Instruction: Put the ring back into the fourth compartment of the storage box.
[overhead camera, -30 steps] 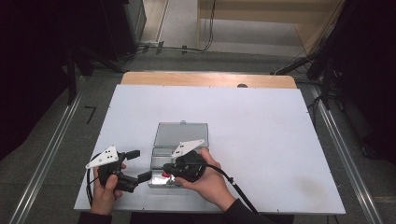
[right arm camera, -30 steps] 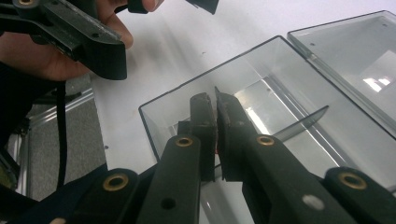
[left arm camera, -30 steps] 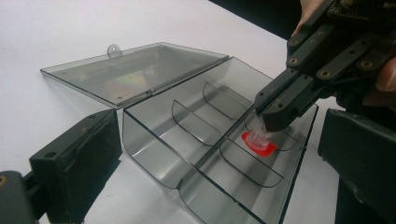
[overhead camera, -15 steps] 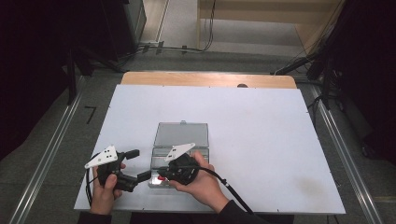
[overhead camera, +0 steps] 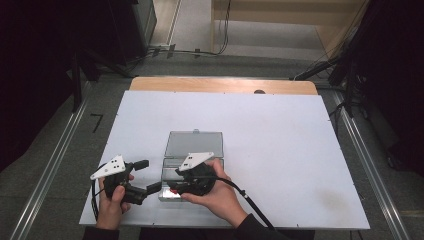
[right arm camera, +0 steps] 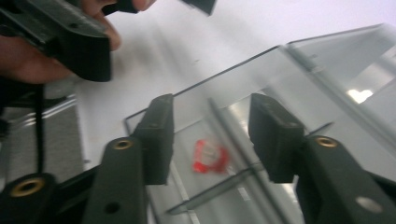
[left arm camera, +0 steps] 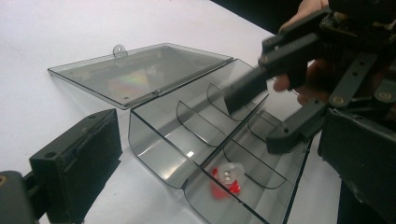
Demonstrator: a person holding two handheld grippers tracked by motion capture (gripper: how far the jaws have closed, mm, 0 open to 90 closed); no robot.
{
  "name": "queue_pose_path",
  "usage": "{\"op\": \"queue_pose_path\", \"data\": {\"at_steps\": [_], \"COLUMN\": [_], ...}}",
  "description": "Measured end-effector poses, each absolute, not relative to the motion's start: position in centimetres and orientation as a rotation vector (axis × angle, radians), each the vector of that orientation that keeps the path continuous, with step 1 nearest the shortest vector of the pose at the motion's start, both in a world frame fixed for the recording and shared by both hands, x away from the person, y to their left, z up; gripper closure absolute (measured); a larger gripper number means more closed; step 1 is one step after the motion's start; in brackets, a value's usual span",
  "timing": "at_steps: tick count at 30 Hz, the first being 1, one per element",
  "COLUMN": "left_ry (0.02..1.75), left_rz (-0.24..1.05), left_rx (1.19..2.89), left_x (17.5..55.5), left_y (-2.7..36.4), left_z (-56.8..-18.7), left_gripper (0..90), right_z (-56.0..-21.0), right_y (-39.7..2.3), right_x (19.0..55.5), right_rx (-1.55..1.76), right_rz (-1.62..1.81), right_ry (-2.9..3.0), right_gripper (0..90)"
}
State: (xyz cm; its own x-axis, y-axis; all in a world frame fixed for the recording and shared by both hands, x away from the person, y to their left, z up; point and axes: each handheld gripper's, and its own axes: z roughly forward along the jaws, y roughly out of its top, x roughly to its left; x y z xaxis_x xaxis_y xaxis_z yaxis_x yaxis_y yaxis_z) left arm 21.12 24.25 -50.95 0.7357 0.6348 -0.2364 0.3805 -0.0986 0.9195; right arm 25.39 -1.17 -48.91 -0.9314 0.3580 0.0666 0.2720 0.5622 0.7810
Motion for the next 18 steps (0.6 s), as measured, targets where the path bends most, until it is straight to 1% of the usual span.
{"op": "queue_pose_path", "data": {"at_steps": [3,8,10,12,16,18], "left_ry": [0.811,0.818,0.823,0.827,0.839,0.839], "left_rz": [0.261,0.261,0.262,0.264,0.264,0.26], "left_rx": [1.715,1.715,1.719,1.719,1.72,1.723], "left_x": [21.2,21.3,21.4,21.5,21.7,21.9], "left_y": [24.2,24.0,23.9,23.7,23.6,23.5], "left_z": [-50.9,-50.7,-50.7,-50.7,-50.4,-50.3], "left_gripper": [0.0,0.0,0.0,0.0,0.0,0.0], "right_z": [-48.7,-48.1,-48.0,-47.9,-47.9,-47.8], "right_y": [-1.8,-3.1,-3.6,-4.0,-4.8,-5.1], "right_x": [25.7,26.1,26.3,26.4,26.7,26.8], "right_rx": [0.539,0.598,0.58,0.587,0.609,0.613], "right_rz": [1.33,1.354,1.355,1.362,1.377,1.394], "right_ry": [2.648,2.642,2.661,2.667,2.674,2.679], "right_gripper": [39.4,33.7,26.1,23.9,13.4,10.1]}}
